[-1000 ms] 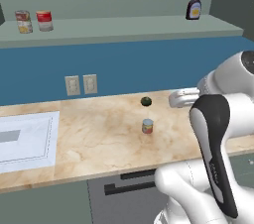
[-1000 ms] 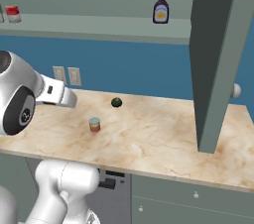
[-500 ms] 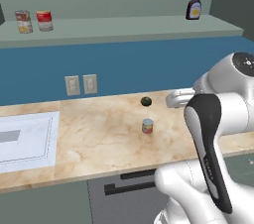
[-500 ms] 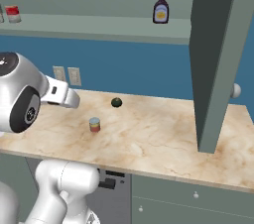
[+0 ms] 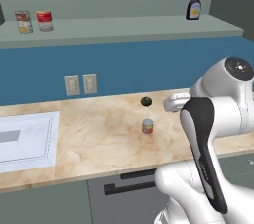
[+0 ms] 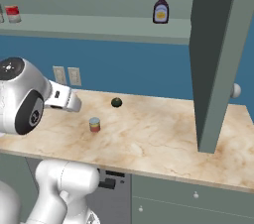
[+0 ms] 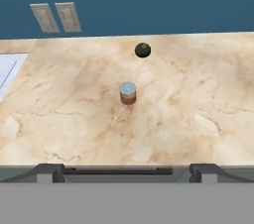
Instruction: Pick the cans from the counter and place them in their designated side in the cabinet.
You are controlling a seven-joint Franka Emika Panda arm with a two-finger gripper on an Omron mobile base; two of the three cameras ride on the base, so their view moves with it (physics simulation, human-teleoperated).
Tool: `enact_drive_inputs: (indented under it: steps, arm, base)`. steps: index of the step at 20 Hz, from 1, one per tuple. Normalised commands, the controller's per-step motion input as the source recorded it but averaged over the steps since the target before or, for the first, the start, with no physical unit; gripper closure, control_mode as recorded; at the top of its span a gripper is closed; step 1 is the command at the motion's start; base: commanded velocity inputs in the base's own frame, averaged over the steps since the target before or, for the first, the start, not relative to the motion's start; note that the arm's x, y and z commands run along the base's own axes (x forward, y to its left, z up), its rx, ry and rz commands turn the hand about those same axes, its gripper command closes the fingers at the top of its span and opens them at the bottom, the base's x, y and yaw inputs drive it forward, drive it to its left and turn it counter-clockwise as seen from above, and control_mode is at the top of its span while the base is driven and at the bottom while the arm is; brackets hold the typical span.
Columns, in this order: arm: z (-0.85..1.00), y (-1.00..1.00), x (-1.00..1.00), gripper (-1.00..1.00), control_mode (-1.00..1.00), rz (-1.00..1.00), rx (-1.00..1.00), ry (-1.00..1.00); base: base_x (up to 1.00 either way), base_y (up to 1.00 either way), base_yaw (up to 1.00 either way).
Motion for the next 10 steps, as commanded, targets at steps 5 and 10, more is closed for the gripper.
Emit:
enact_drive_inputs:
  steps: [5, 10]
  arm:
    - [-0.18, -0.01, 0.02, -1.00, -1.00, 0.00, 0.00, 0.02]
    - [-0.04, 0.00, 0.03, -1.00, -1.00, 0.00, 0.00, 0.02]
  base:
    - [0.00, 0.00, 0.00]
    - [0.00, 0.00, 0.00]
